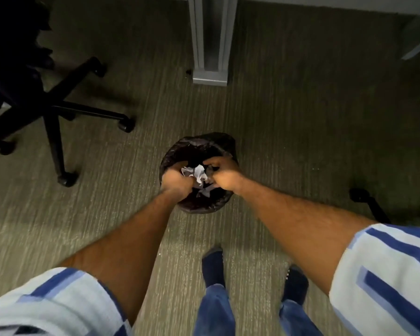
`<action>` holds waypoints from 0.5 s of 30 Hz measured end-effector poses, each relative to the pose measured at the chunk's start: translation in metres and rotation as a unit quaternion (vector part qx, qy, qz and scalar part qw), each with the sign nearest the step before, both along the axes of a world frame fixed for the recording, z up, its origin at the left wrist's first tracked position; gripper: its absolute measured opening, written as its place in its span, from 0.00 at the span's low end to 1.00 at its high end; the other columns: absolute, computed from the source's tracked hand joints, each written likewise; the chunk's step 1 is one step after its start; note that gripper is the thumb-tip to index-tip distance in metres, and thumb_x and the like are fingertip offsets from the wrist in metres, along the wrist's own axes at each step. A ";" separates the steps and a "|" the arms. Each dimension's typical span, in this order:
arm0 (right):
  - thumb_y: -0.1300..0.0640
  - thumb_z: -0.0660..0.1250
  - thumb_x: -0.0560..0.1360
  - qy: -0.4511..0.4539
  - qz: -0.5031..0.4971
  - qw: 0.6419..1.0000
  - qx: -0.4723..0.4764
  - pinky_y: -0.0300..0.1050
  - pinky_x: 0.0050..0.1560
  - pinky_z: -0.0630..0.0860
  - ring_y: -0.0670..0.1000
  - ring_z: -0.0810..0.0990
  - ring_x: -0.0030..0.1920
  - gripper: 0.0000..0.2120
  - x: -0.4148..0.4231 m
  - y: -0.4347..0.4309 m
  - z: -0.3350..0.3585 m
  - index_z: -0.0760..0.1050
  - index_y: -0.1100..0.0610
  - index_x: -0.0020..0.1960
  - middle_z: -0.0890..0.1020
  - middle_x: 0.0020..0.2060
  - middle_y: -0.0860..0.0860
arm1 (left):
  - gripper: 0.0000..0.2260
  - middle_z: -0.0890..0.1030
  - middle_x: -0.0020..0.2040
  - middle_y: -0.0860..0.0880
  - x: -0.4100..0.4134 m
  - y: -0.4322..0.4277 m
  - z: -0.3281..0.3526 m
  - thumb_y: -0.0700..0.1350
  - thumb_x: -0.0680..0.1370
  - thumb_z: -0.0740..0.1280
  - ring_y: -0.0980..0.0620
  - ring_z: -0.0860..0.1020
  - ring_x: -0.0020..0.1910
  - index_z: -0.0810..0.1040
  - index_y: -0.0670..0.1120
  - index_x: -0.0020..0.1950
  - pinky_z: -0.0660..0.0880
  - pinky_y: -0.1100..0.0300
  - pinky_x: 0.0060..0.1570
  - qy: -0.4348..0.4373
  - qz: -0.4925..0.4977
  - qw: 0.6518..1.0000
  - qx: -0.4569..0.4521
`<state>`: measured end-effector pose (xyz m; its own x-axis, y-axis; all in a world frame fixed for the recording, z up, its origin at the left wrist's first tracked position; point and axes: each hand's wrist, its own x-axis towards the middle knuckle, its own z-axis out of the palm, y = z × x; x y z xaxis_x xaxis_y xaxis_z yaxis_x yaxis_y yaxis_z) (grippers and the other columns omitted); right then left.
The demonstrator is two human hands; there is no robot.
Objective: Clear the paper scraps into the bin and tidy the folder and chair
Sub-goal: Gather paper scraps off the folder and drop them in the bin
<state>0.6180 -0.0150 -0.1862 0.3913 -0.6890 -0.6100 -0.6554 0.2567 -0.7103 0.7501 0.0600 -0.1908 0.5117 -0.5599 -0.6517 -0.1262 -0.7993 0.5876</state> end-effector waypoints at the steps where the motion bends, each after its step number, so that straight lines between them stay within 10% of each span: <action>1: 0.70 0.65 0.73 0.020 0.001 1.000 -0.004 0.44 0.53 0.78 0.56 0.79 0.59 0.19 -0.003 -0.001 -0.003 0.77 0.60 0.63 0.79 0.61 0.58 | 0.23 0.84 0.55 0.47 -0.001 0.003 0.011 0.46 0.68 0.76 0.44 0.83 0.51 0.79 0.51 0.62 0.81 0.49 0.53 -0.016 -0.018 1.000 0.007; 5: 0.74 0.62 0.74 0.053 -0.019 0.998 0.027 0.28 0.29 0.73 0.55 0.77 0.56 0.19 -0.018 0.001 -0.007 0.73 0.66 0.65 0.77 0.57 0.59 | 0.23 0.81 0.61 0.42 0.000 0.015 0.019 0.41 0.73 0.73 0.42 0.79 0.59 0.76 0.44 0.67 0.75 0.56 0.59 -0.042 -0.069 0.997 0.016; 9: 0.68 0.69 0.73 0.083 -0.022 0.996 0.003 0.45 0.56 0.75 0.59 0.79 0.59 0.14 -0.038 0.000 -0.006 0.76 0.69 0.59 0.81 0.57 0.63 | 0.24 0.79 0.64 0.42 -0.005 0.016 0.021 0.42 0.74 0.73 0.43 0.77 0.63 0.74 0.43 0.69 0.72 0.58 0.59 -0.039 -0.101 0.994 0.034; 15: 0.63 0.72 0.72 0.071 -0.070 0.995 0.021 0.43 0.54 0.75 0.57 0.80 0.56 0.15 -0.075 -0.007 0.009 0.78 0.62 0.58 0.83 0.53 0.58 | 0.18 0.79 0.56 0.47 -0.038 -0.006 0.036 0.39 0.75 0.71 0.49 0.77 0.54 0.76 0.41 0.65 0.70 0.70 0.48 -0.023 -0.190 0.981 0.030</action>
